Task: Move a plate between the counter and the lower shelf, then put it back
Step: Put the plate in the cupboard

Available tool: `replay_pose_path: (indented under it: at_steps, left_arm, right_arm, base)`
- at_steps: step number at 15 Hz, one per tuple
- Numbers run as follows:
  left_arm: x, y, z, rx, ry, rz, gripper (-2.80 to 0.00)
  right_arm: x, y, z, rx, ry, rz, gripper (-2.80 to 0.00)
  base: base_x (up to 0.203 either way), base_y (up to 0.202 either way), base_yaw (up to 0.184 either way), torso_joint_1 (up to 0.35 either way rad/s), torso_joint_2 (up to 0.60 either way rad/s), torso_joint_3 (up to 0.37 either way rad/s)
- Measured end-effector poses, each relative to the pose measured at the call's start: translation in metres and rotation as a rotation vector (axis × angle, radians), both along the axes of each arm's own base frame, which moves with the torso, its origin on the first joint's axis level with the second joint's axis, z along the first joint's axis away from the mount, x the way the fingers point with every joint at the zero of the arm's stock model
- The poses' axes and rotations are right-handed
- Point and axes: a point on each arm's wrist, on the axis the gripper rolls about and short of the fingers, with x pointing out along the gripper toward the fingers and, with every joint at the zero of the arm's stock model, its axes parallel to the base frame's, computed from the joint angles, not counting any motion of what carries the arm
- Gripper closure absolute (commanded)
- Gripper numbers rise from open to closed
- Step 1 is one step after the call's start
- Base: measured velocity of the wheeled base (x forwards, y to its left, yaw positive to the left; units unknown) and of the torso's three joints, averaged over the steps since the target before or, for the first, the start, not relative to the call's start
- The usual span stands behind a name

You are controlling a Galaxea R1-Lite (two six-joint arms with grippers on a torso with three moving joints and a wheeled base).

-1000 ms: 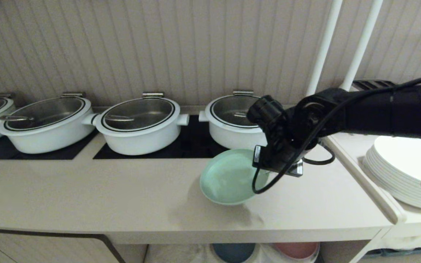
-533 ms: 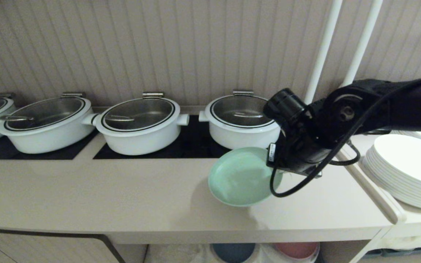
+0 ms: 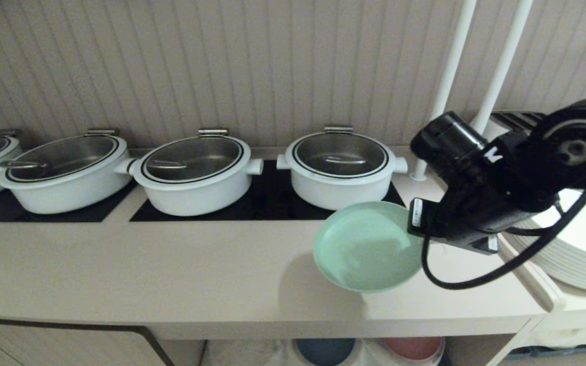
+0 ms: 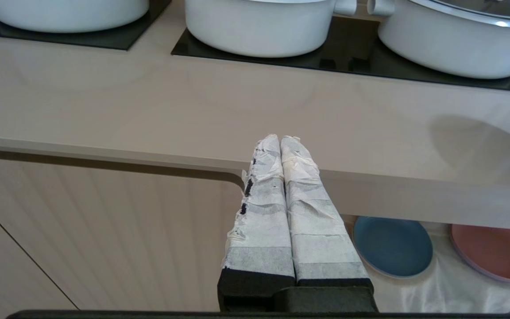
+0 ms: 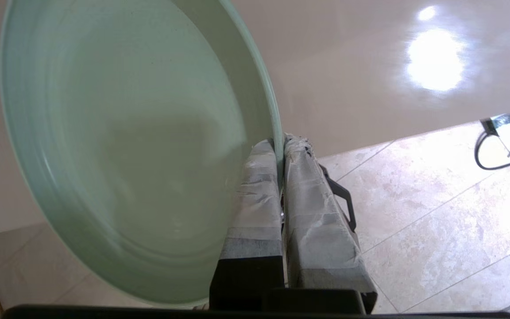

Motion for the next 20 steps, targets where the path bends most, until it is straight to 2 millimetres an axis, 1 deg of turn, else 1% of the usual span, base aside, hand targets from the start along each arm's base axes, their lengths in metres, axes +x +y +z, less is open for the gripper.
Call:
replay_pose_path:
  at_steps: [4, 9, 12, 15, 20]
  left_arm:
    - [0.0, 0.0, 0.0, 0.0, 0.0, 0.0, 0.0]
    - [0.0, 0.0, 0.0, 0.0, 0.0, 0.0, 0.0]
    - [0.0, 0.0, 0.0, 0.0, 0.0, 0.0, 0.0]
    - [0.0, 0.0, 0.0, 0.0, 0.001, 0.0, 0.0]
    - [0.0, 0.0, 0.0, 0.0, 0.0, 0.0, 0.0]
  right_arm:
    - [-0.02, -0.024, 0.005, -0.004, -0.004, -0.037, 0.0]
    - [-0.052, -0.054, 0.009, 0.0, -0.009, -0.074, 0.0]
    - [-0.074, -0.073, 0.008, -0.001, -0.009, -0.102, 0.0]
    - [-0.097, -0.087, 0.006, 0.001, -0.012, -0.114, 0.0]
    - [-0.124, -0.115, 0.005, -0.013, -0.04, -0.159, 0.0]
  base:
    - [0.0, 0.0, 0.0, 0.0, 0.0, 0.0]
    - [0.0, 0.0, 0.0, 0.0, 0.0, 0.0]
    - [0.0, 0.0, 0.0, 0.0, 0.0, 0.0]
    - [0.0, 0.0, 0.0, 0.0, 0.0, 0.0]
    - [0.0, 0.0, 0.0, 0.0, 0.0, 0.0]
